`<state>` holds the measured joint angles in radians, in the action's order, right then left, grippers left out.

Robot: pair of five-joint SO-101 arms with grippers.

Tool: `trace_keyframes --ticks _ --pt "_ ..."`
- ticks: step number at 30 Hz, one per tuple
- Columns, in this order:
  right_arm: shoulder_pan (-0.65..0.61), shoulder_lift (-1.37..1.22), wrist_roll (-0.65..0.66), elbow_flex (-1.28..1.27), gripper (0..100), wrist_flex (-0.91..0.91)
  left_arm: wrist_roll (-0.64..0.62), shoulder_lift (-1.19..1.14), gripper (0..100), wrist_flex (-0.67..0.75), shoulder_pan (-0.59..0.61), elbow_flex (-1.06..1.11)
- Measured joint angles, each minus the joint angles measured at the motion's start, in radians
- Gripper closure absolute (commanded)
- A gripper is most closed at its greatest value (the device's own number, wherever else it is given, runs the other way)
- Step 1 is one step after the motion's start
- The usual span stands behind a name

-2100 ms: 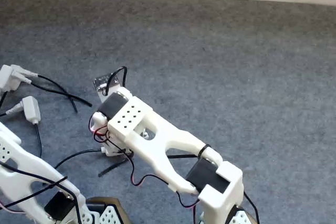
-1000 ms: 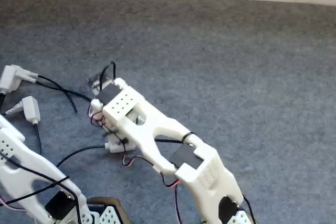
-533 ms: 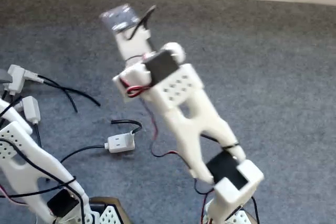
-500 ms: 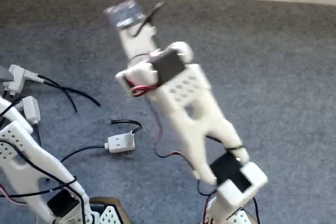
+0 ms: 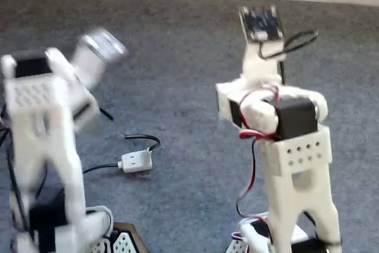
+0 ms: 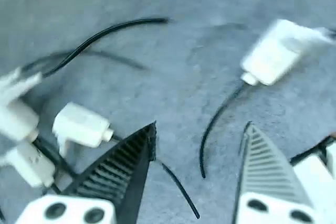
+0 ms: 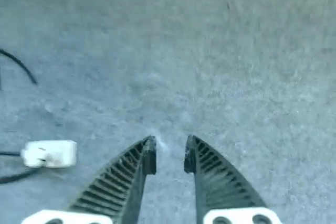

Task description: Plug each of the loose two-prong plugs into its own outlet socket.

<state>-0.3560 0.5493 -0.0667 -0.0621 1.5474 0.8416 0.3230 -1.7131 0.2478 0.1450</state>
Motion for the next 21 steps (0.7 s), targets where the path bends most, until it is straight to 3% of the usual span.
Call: trace_keyframes --ticks 5,11,15,21 --pt "0.081 0.232 0.089 -0.555 92.6 -0.305 0.061 0.299 77 0.137 -0.157 0.439" --pt "0.158 0.493 0.094 -1.169 92.6 -0.657 0.075 0.358 70 0.290 -0.252 0.715" --pt "0.155 0.612 0.094 -1.338 92.6 -0.707 0.075 0.361 69 0.451 -0.290 0.821" --pt "0.155 0.684 0.094 -1.384 92.6 -0.715 0.077 0.361 69 0.694 -0.304 0.930"
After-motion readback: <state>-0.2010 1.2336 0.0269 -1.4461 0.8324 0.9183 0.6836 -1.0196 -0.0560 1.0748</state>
